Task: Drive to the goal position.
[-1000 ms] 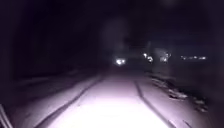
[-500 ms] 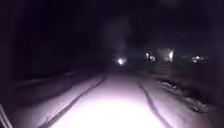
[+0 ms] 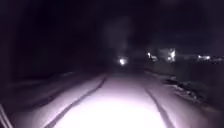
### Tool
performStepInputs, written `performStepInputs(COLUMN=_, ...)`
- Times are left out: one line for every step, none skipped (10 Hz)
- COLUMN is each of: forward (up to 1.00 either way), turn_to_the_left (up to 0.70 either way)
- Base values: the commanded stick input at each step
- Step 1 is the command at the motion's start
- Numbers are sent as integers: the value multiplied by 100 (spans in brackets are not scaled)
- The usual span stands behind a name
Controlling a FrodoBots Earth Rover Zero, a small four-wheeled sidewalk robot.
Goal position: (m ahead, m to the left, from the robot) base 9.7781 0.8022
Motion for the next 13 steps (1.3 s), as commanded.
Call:
performStepInputs(forward=100, turn_to_the_left=0)
performStepInputs(forward=100, turn_to_the_left=0)
performStepInputs(forward=100, turn_to_the_left=0)
performStepInputs(forward=100, turn_to_the_left=0)
performStepInputs(forward=100, turn_to_the_left=0)
performStepInputs(forward=100, turn_to_the_left=-10)
performStepInputs(forward=100, turn_to_the_left=-20)
performStepInputs(forward=100, turn_to_the_left=-27)
performStepInputs(forward=100, turn_to_the_left=-27)
performStepInputs(forward=100, turn_to_the_left=-27)
performStepInputs(forward=100, turn_to_the_left=-27)
performStepInputs(forward=100, turn_to_the_left=-27)
performStepInputs(forward=100, turn_to_the_left=-27)
